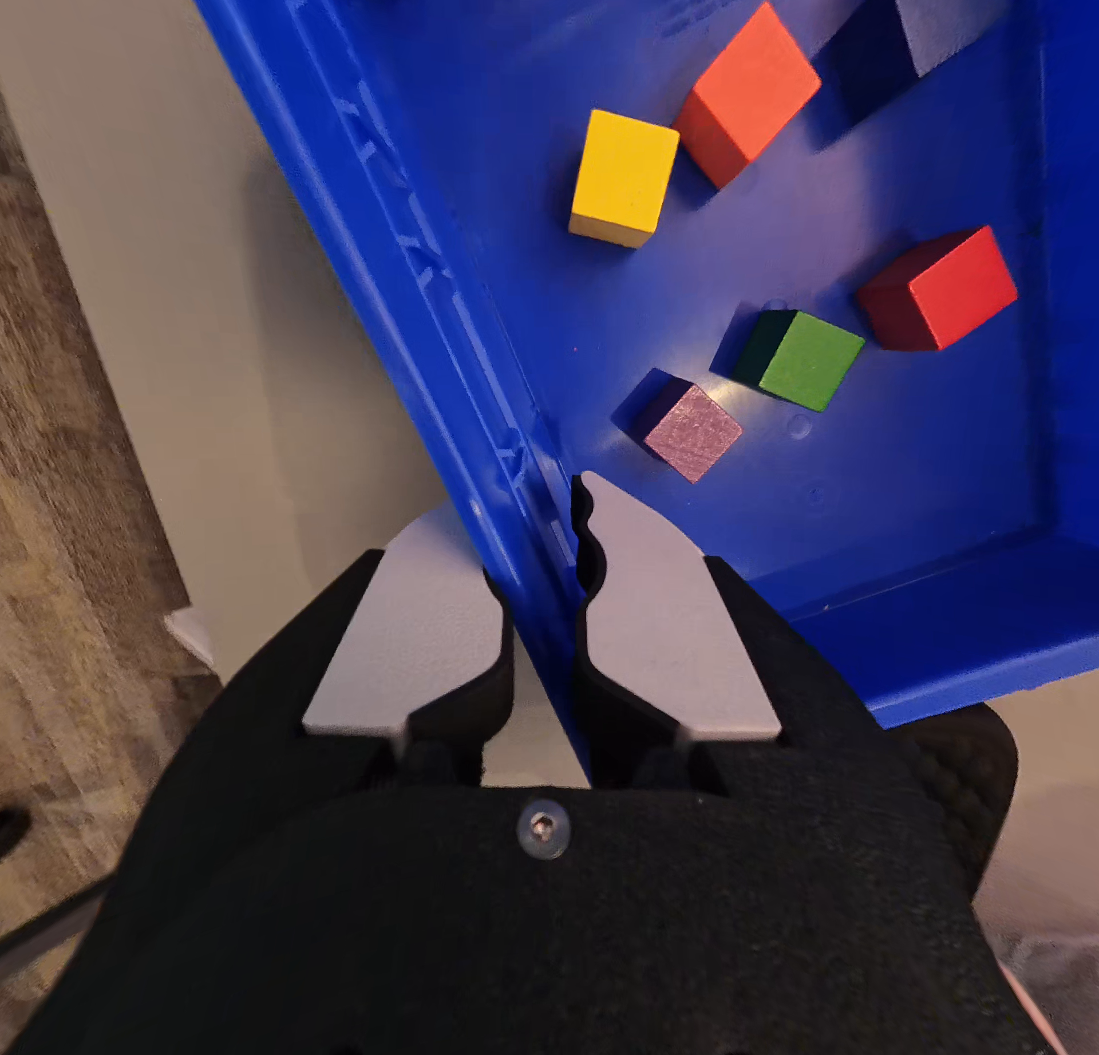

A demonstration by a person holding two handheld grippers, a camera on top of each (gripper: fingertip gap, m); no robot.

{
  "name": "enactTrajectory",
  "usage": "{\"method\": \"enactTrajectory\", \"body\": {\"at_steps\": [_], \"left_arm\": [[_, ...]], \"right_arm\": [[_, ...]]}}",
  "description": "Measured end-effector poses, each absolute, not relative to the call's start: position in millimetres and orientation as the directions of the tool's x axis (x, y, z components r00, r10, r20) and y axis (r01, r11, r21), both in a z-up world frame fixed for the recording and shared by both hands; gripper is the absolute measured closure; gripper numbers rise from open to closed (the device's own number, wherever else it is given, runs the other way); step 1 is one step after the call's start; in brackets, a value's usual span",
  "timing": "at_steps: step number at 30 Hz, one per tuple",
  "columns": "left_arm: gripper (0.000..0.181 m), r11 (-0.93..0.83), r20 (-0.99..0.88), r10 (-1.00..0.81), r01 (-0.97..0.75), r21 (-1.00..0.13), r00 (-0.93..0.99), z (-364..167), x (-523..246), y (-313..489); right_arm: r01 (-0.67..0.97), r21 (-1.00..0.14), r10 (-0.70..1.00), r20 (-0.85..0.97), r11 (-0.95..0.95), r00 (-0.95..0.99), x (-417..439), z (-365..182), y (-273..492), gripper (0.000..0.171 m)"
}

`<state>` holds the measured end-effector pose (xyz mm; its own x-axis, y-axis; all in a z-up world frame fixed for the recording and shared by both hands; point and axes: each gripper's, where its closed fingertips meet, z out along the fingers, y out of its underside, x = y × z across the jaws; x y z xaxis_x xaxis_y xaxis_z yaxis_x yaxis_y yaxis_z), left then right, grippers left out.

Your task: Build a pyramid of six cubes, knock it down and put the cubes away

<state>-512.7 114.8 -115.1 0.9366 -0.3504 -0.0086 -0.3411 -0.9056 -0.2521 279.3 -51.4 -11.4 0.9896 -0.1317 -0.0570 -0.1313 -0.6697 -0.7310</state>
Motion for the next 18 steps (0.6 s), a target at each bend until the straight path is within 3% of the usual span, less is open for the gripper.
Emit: {"method": "enactTrajectory", "body": {"at_steps": [9,18], "left_arm": [[0.169,-0.802,-0.066,-0.527,-0.522,-0.291,0.847,-115.1,-486.5,137.8],[0.169,-0.812,0.013,-0.491,-0.452,-0.37,0.871,-107.5,-484.0,139.2]], "right_arm": [[-0.112,-0.698,-0.116,-0.041,-0.708,0.992,276.5,-22.8,-51.3,0.118],[-0.096,-0.694,-0.109,-0.025,-0.713,0.994,274.4,-25.6,-47.9,0.118]]}}
